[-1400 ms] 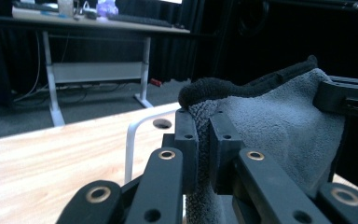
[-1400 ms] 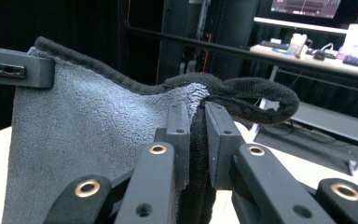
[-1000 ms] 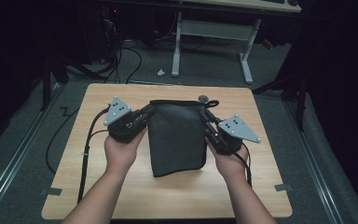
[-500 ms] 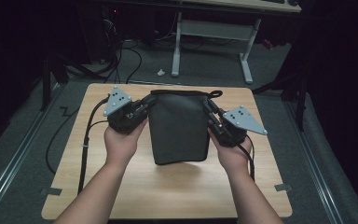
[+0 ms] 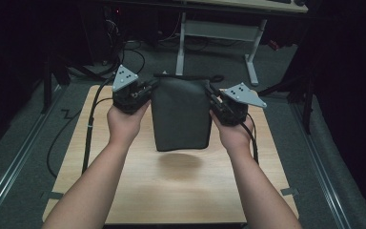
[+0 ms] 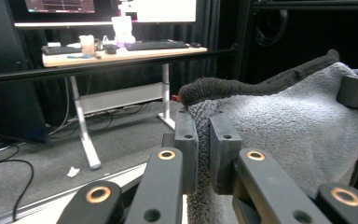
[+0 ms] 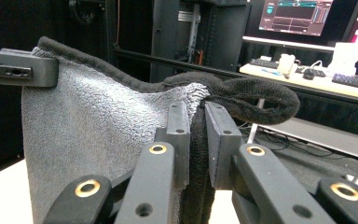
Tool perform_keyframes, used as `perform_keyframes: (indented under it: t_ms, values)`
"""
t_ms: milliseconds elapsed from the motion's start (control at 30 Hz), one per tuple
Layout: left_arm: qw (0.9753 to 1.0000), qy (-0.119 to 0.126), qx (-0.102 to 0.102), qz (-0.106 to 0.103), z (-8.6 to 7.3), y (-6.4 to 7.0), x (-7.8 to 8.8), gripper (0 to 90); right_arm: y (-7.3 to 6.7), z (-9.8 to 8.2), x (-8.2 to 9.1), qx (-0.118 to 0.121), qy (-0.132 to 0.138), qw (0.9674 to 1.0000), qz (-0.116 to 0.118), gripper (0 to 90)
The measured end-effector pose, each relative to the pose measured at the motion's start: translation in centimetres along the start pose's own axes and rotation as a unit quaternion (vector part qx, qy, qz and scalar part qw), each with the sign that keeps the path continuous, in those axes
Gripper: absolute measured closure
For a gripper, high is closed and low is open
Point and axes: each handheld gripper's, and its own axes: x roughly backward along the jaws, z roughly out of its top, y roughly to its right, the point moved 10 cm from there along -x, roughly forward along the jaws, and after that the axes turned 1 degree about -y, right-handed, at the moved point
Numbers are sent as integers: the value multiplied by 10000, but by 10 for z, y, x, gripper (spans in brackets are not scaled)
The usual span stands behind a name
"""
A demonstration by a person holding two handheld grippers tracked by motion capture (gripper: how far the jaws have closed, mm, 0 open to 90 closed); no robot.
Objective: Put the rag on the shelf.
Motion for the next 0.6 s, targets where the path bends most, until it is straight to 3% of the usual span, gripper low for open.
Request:
perform_keyframes:
  t_ms: [333,467,600]
  values:
    - [9997,-190,116,134,2,-26,-40,833,20,-2,-37,-22,-163,9999,-20,816]
    - [9993,-333,82,143,-5,-31,-54,829,31,-12,-52,-153,-276,9995,50,816]
    - [9988,-485,12,105,-17,-36,-68,828,40,-22,-63,-125,-408,9991,10,816]
